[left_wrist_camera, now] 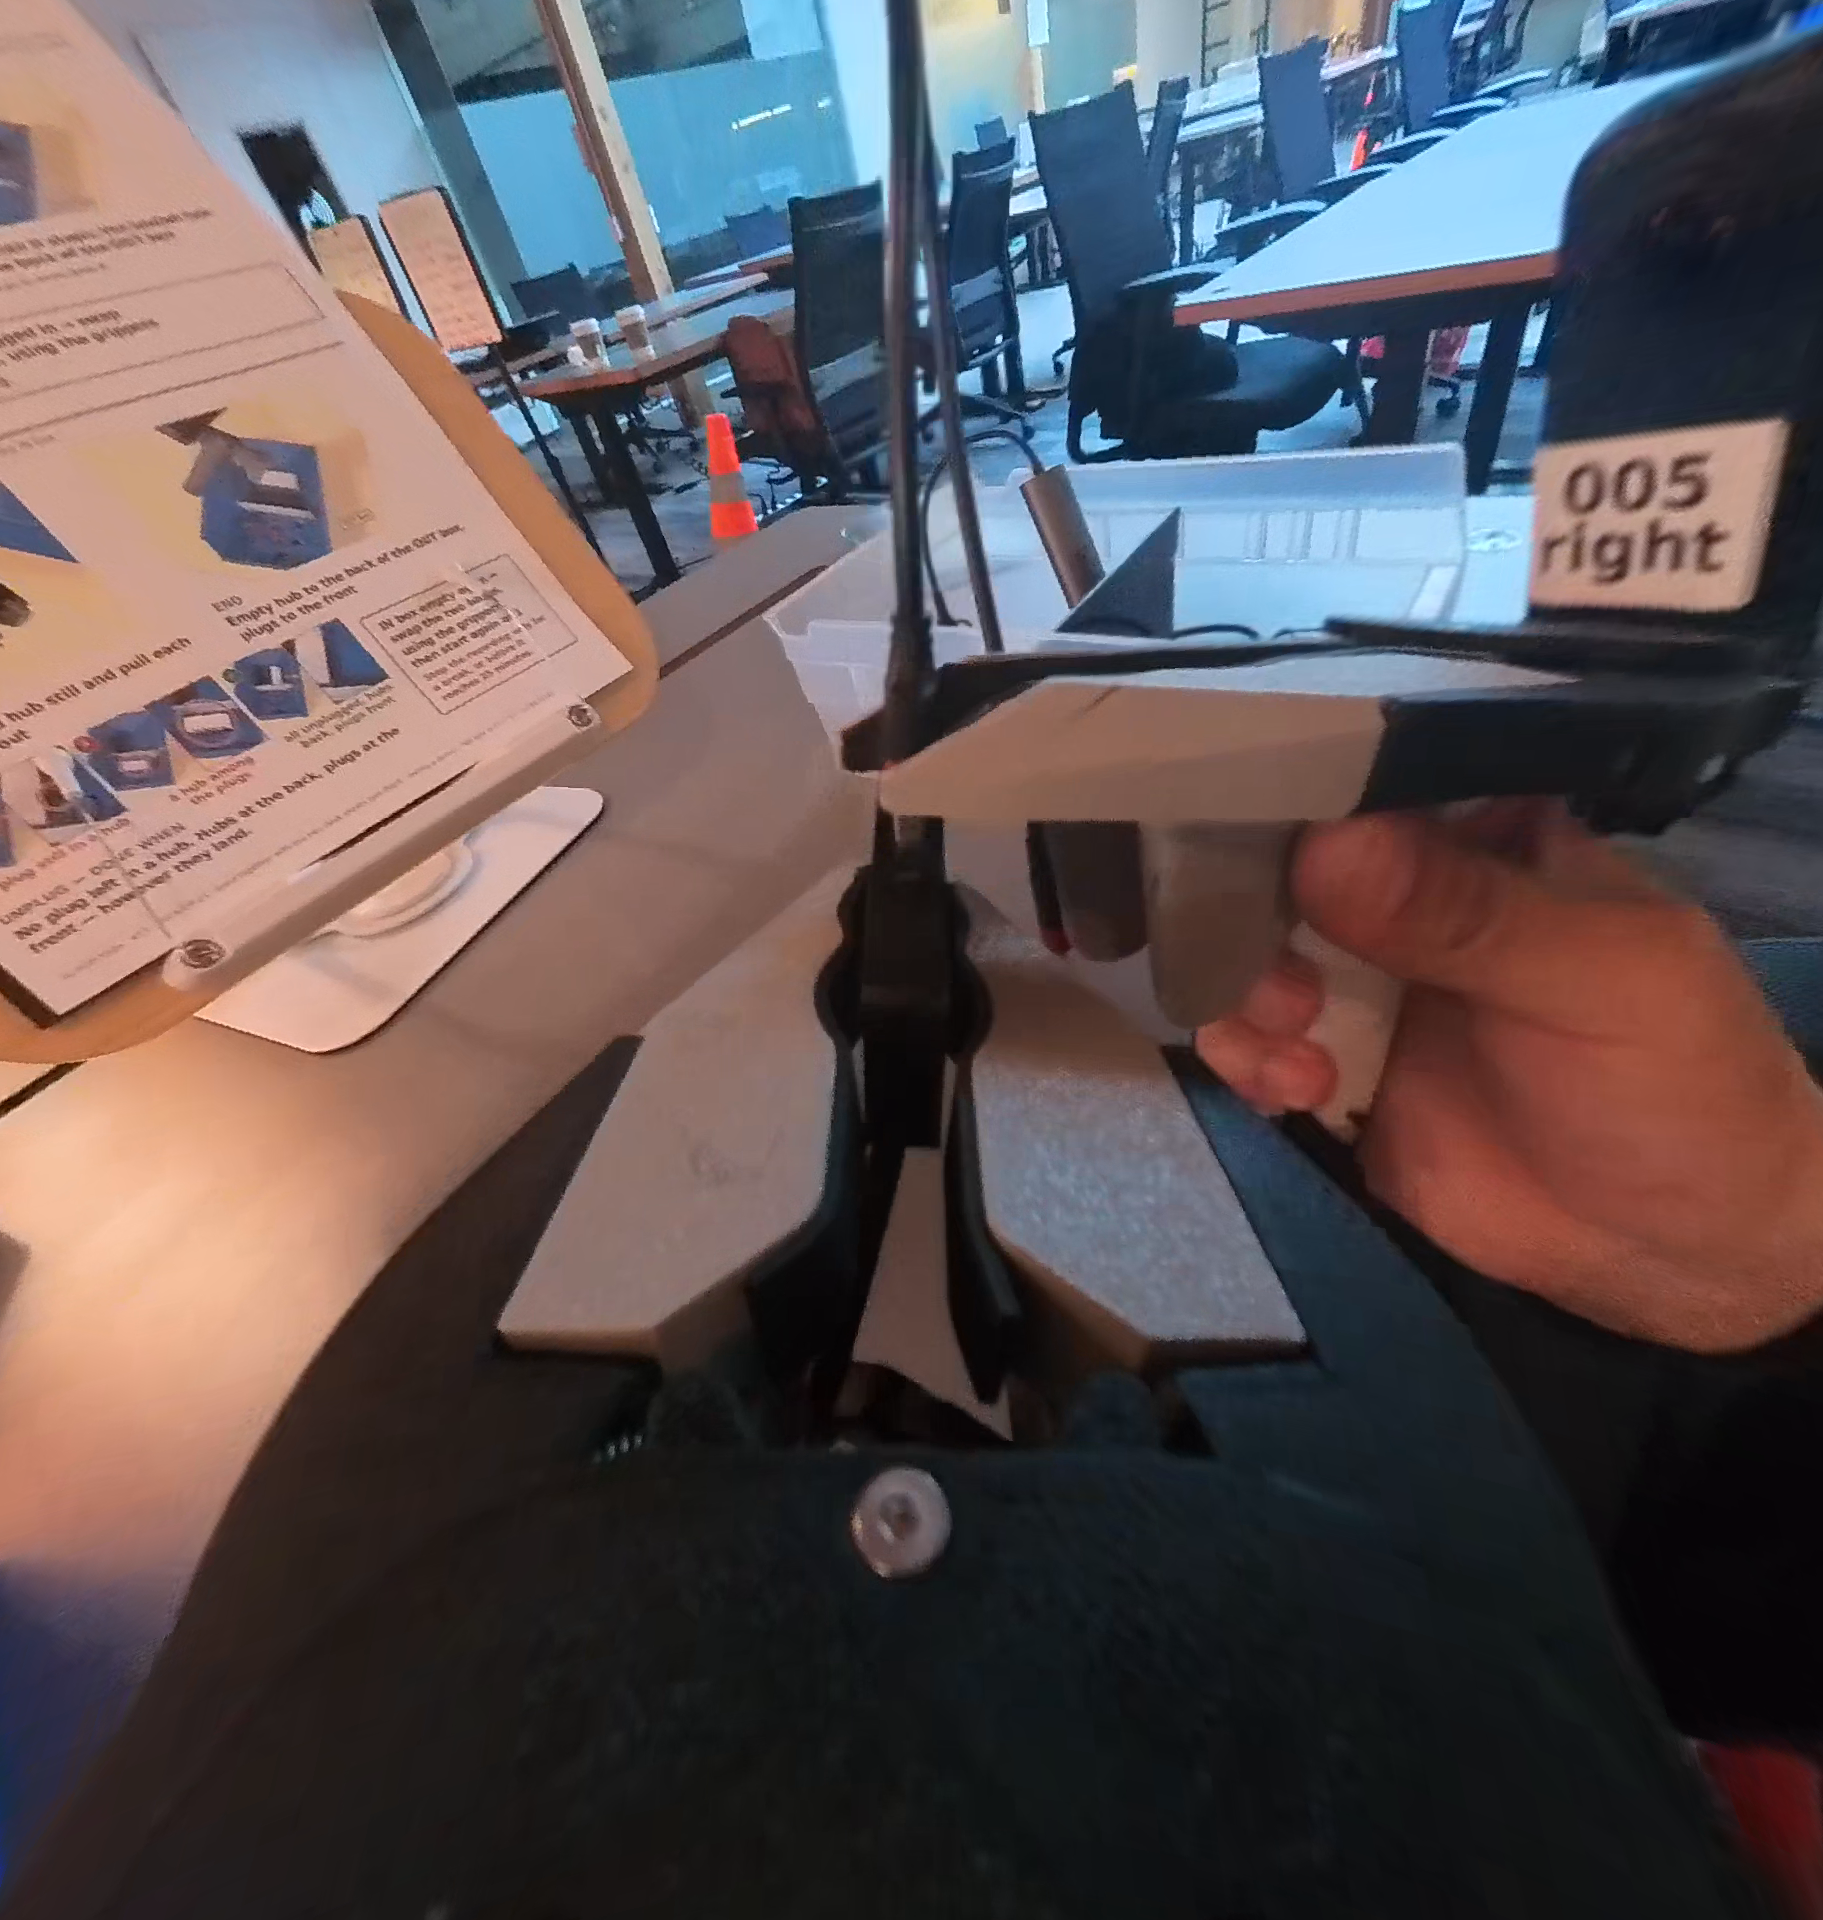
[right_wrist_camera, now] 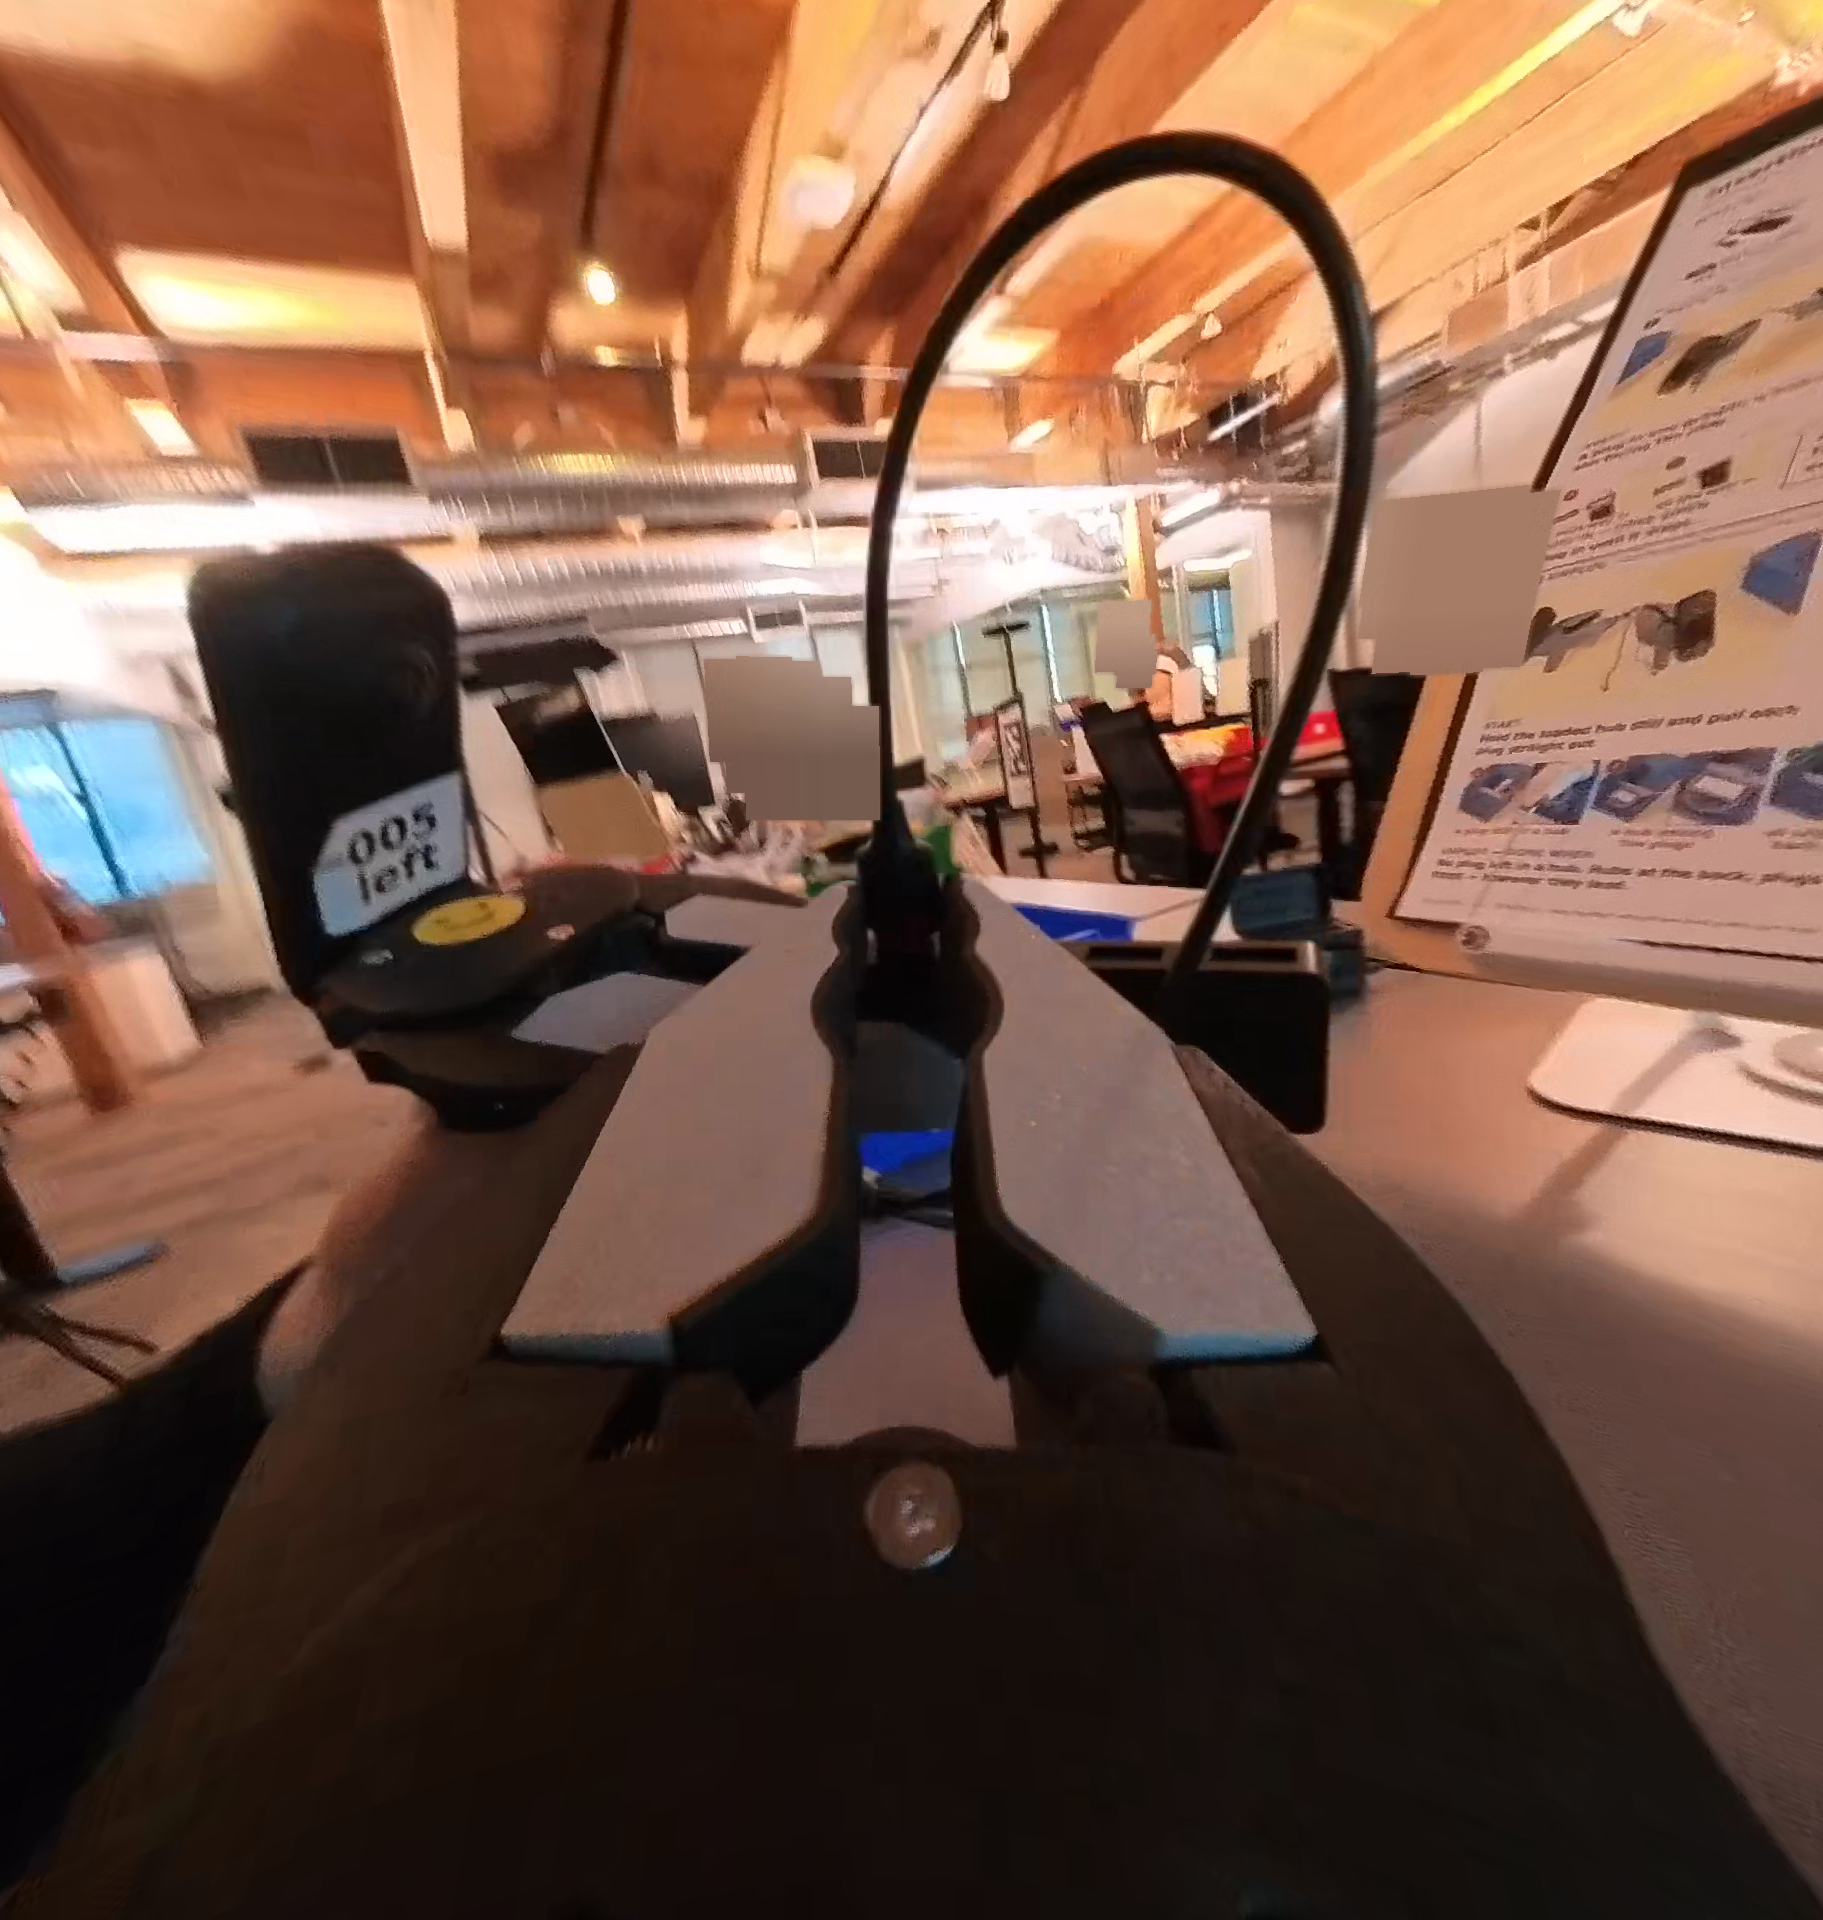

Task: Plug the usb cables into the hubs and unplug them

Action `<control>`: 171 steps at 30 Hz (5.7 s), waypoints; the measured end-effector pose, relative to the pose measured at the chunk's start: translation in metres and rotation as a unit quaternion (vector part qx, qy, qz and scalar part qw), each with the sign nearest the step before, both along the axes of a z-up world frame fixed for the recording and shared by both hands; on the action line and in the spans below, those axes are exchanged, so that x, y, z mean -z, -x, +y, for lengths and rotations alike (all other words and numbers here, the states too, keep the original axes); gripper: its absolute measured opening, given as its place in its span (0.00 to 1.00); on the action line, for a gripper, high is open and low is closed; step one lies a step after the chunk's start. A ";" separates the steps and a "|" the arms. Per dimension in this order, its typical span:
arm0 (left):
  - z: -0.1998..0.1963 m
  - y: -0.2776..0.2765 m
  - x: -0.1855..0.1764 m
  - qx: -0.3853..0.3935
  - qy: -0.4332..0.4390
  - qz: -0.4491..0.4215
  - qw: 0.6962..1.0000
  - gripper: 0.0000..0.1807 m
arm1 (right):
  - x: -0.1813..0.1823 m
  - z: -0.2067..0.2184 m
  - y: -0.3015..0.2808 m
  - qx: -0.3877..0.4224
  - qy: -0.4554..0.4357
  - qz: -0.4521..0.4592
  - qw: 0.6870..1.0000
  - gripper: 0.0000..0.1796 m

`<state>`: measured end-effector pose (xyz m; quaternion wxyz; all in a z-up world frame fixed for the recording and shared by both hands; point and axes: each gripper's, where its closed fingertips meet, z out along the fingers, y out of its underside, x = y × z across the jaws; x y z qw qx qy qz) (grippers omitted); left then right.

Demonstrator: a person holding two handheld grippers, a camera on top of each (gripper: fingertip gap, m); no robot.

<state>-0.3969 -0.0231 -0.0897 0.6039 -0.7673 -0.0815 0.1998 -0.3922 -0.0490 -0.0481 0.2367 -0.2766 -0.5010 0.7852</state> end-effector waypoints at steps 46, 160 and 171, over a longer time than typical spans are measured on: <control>-0.030 0.002 -0.006 0.051 0.025 -0.031 0.998 0.04 | -0.029 0.161 -0.035 0.066 -0.273 -0.084 0.956 0.06; -0.204 -0.051 -0.139 -0.217 -0.141 0.084 0.962 0.24 | -0.021 0.054 -0.018 -0.059 -0.336 -0.061 0.938 0.32; -0.224 0.089 -0.016 -0.282 -0.030 -0.109 0.953 0.37 | -0.070 0.117 -0.049 0.090 -0.267 -0.018 0.959 0.31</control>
